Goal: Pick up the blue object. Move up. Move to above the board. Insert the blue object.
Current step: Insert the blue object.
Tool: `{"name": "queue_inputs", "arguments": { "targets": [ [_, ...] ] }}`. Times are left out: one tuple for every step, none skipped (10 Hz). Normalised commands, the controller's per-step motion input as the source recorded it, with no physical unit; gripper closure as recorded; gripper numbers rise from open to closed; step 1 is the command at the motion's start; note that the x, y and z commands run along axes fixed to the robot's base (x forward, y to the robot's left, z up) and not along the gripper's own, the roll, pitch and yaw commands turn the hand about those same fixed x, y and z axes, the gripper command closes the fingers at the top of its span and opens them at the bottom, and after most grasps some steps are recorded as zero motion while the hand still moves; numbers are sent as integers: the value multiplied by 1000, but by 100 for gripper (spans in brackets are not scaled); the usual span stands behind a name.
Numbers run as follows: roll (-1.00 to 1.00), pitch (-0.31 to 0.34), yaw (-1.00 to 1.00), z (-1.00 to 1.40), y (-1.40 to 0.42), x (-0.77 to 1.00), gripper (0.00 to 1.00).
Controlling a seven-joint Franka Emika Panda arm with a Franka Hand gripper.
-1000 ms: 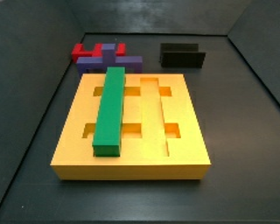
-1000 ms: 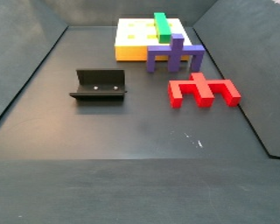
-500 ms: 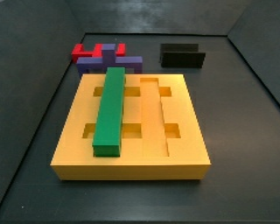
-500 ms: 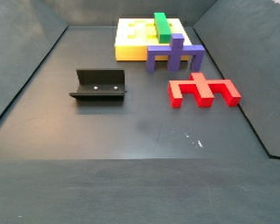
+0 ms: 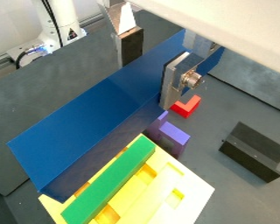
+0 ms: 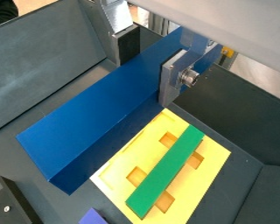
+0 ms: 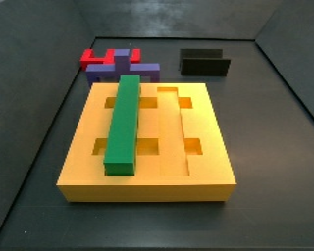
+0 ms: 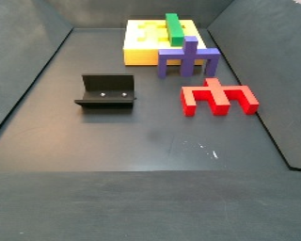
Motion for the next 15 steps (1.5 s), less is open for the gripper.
{"name": "queue_inputs", "arguments": {
  "targets": [
    [-34,-134,0,-800,0,274,100],
    [0,-131,120,-969,-49,234,100],
    [0,-76,286,-1000,-129,211,100],
    [0,-81,286,-1000,-171,220,100],
    [0,-110,231,-1000,-217,249,100],
    [0,-139,183,-974,-231,280,100],
    [53,-161,3,-929,-297,311,100],
    [86,-166,0,-900,-354,343,100],
    [86,-167,-29,-891,-140,160,100],
    [96,-191,-23,-831,-100,111,100],
    [103,-206,0,-766,-46,131,100],
    [124,-203,0,-737,0,123,100],
    [131,-187,0,-757,0,74,100],
    [46,-184,0,-803,66,77,100],
    [13,-196,0,-791,71,83,100]
  ]
}}
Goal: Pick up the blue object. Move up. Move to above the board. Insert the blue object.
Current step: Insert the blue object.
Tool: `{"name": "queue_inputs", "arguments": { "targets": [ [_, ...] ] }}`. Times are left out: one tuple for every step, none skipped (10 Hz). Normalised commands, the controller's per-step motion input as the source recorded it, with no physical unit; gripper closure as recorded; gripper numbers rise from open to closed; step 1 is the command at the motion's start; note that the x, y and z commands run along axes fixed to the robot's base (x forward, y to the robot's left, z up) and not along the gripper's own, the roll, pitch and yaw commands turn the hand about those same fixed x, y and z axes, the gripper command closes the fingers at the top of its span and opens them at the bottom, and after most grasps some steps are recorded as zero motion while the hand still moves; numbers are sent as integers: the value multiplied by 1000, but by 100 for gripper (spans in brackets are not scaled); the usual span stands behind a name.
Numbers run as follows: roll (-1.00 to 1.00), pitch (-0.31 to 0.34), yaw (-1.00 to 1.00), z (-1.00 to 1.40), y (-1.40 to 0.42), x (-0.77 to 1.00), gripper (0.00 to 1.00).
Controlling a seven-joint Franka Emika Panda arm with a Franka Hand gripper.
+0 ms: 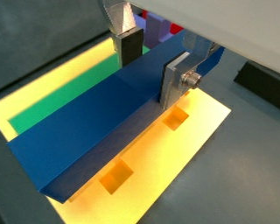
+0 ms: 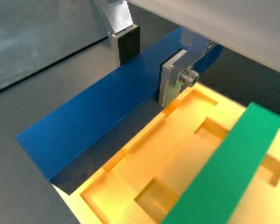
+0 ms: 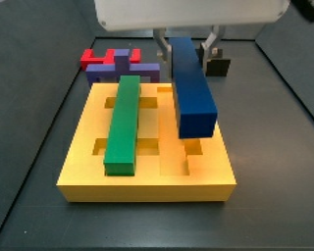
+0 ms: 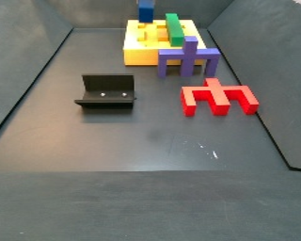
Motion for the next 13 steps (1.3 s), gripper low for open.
{"name": "queue_inputs", "arguments": {
  "targets": [
    [0,-200,0,-811,46,51,100],
    [37,-224,17,-734,0,0,100],
    [100,-91,0,-606,0,49,100],
    [214,-19,0,-560,0,0,100],
    [299,0,0,-443,0,0,100],
    [266,63,43,-234,0,0,100],
    [223,7,71,-214,-80,-140,100],
    [177,0,106,-214,-126,-151,100],
    [187,0,86,-203,-86,-109,100],
    [199,14,74,-186,-77,-97,100],
    [150,11,54,-186,-103,-14,100],
    [144,10,34,-200,-103,-17,100],
    [140,11,17,-214,-131,-11,100]
  ]
}}
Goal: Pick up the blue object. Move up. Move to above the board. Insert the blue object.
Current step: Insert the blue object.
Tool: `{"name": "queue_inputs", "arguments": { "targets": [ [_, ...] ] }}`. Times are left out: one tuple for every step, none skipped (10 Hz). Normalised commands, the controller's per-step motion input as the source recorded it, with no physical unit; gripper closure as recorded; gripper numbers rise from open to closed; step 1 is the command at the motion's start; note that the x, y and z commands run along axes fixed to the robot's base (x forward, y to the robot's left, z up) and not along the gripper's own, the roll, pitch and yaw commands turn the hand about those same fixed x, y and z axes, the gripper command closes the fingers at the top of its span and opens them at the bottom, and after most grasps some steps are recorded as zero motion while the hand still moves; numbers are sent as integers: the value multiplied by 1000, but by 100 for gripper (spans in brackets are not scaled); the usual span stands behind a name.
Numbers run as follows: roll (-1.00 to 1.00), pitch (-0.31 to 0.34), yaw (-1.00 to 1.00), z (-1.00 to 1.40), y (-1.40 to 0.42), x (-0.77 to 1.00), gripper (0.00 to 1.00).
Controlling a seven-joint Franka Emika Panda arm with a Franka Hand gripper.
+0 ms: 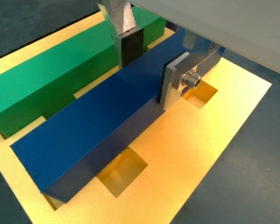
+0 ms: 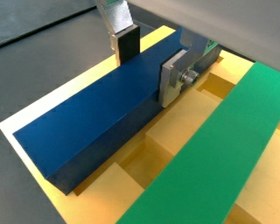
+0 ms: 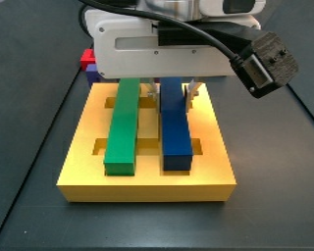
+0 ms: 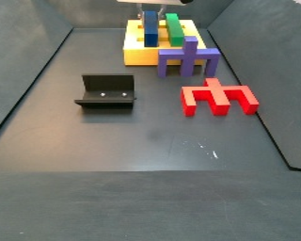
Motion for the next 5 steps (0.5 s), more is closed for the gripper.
{"name": "queue_inputs", "arguments": {
  "targets": [
    [161,19,3,-214,-140,-49,100],
    [160,23,0,-226,-109,-120,100],
    [127,0,0,-231,-117,-131,100],
    [80,0,0,-229,-120,-66,100],
    [40,0,0,-271,-91,0,100]
  ]
}}
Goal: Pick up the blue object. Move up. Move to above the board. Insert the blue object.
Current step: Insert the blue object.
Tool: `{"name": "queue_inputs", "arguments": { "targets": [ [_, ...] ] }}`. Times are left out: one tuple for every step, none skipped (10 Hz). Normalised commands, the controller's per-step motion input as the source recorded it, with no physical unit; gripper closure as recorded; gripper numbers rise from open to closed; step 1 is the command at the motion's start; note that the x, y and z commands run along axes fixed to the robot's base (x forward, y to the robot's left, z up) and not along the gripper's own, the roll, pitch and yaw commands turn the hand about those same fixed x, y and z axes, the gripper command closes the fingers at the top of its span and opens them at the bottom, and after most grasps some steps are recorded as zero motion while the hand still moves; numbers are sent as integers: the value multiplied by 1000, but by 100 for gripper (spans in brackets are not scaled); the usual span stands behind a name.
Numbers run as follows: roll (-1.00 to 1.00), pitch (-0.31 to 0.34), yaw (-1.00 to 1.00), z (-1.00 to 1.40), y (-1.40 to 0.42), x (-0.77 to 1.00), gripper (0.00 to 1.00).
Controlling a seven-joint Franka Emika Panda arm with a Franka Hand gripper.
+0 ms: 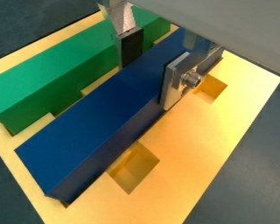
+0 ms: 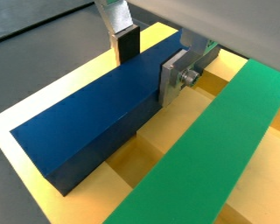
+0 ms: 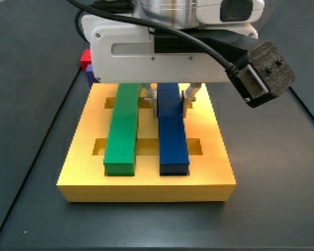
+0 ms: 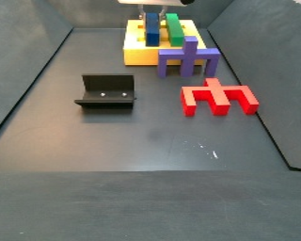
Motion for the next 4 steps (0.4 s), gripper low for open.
{"name": "queue_inputs", "arguments": {
  "targets": [
    [14,0,0,-274,-103,0,100],
    [0,0,-17,-294,-57,106,100],
    [0,0,-66,-171,0,60,100],
    [0,0,0,0,0,0,100]
  ]
}}
